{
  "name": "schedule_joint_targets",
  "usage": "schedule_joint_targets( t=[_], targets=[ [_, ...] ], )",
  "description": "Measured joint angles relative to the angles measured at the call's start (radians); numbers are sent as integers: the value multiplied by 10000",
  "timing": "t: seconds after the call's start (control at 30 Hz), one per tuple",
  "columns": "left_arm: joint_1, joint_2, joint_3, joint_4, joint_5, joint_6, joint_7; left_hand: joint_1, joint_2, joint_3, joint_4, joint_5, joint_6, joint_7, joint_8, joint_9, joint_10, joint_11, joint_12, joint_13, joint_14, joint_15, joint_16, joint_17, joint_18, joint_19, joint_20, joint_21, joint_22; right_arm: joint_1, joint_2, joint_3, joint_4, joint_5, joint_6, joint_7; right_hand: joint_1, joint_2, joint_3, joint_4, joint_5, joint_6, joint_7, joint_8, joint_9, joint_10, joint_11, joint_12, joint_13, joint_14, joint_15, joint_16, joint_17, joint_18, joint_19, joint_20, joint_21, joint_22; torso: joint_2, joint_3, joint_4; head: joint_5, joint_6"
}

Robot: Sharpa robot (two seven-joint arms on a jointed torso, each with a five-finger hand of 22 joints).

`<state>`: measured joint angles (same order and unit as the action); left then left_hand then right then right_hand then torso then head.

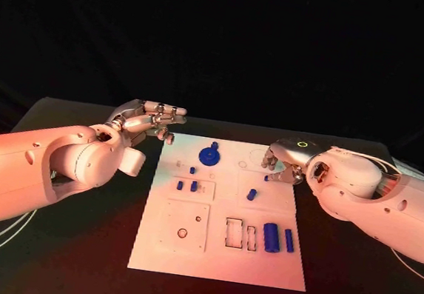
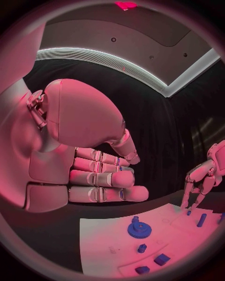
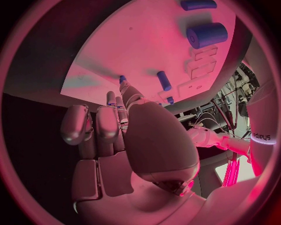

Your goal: Assemble the parts on the task board

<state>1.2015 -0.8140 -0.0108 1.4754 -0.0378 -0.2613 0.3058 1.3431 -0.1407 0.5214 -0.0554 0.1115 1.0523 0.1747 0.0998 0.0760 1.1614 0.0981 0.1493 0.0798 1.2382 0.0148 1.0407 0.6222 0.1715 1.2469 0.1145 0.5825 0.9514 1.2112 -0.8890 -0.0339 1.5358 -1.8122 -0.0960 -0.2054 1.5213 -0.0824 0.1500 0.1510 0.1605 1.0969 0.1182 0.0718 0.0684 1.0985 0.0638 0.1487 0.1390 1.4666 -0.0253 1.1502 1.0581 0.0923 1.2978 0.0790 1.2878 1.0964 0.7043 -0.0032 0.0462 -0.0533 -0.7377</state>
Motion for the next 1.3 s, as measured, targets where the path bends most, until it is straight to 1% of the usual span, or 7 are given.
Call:
schedule_joint_targets(
  t=[0.33, 0.5, 0.57, 0.63, 1.13, 1.27, 1.3],
  targets=[
    [-3, -68, -1, 16, 423, -29, 187, 0, 0, 0, 0, 0, 0, 0, 38, 0, 0, 0, 49, -1, 1, 1, -38, -23, -1, 0, 0, -38, -22, -47, 67, 0, 4, -229, 459, 13, -24, -24, 134, 49, -1, 82, -84, 0, -1, 75, -72, 0, -198, 1, -72, -41, -39, 0, 0, 0, -61, -14, -1, 17, 16, -8, -41],
    [-3, -77, -1, 16, 505, -53, 208, 41, 41, -27, -27, 0, -1, 0, 38, 0, 0, -1, 49, -2, 1, 1, -38, -23, -1, 0, 0, -38, -22, -80, 137, 0, -42, -236, 589, 39, -14, -14, 381, 27, -1, 148, -43, 0, -1, 162, -90, 0, -372, 1, -72, -41, -53, 0, 0, 0, -61, -14, -5, 21, 17, 22, -56],
    [-3, -84, -1, 16, 529, -64, 211, 41, 40, -27, -27, 0, -1, 0, 38, 0, 0, 0, 49, -2, 1, 2, -38, -22, -1, 0, 0, -38, -21, -99, 160, 0, -74, -234, 632, 49, 31, 31, 478, 3, -1, 190, -65, 0, -1, 212, -39, 0, -441, 0, -72, -41, -54, 0, 0, 0, -61, -14, -6, 22, 17, 26, -58],
    [-3, -92, -1, 16, 546, -73, 212, 41, 41, -27, -27, 0, -1, 0, 38, 0, 0, 0, 49, -2, 2, 2, -38, -22, -1, 1, 0, -38, -21, -118, 181, 0, -106, -224, 663, 59, 83, 83, 596, 10, -1, 233, -24, 0, -2, 251, -71, 0, -508, 0, -72, -41, -54, -1, 28, -28, -61, -14, -5, 22, 17, 32, -59],
    [-5, -117, -1, 47, 598, -139, 196, 41, 40, -44, -45, 36, -2, -1, 38, 0, 0, 0, 49, -3, 2, 3, -60, -65, -2, 1, 0, -37, -40, -163, 324, 45, -303, -160, 778, 134, 190, 190, 1452, -298, -490, 721, -45, 78, 84, 863, -108, -78, -757, 0, -71, 21, 78, 0, 97, 7, -16, 188, -9, 17, 13, 27, -134],
    [-5, -122, -1, 51, 602, -146, 191, 41, 40, -55, -56, 37, -2, -1, 38, -1, -1, 0, 49, -4, 3, 3, -76, -64, -2, 1, 0, -37, -40, -188, 328, 48, -311, -154, 703, 142, 210, 222, 1838, -410, -968, 757, -10, 76, 102, 982, -58, -122, -771, 0, -71, 103, 151, 0, 173, 21, 56, 288, -12, 16, 12, 15, -143],
    [-5, -122, -1, 51, 603, -147, 190, 41, 40, -55, -56, 37, -2, -1, 38, -1, 0, 0, 49, -4, 2, 3, -76, -64, -2, 1, 0, -37, -40, -197, 320, 46, -305, -152, 662, 142, 197, 235, 1874, -421, -974, 767, 0, 76, 109, 983, -59, -125, -771, 0, -71, 103, 151, -1, 187, 35, 63, 309, -12, 15, 12, 12, -145]
  ],
)
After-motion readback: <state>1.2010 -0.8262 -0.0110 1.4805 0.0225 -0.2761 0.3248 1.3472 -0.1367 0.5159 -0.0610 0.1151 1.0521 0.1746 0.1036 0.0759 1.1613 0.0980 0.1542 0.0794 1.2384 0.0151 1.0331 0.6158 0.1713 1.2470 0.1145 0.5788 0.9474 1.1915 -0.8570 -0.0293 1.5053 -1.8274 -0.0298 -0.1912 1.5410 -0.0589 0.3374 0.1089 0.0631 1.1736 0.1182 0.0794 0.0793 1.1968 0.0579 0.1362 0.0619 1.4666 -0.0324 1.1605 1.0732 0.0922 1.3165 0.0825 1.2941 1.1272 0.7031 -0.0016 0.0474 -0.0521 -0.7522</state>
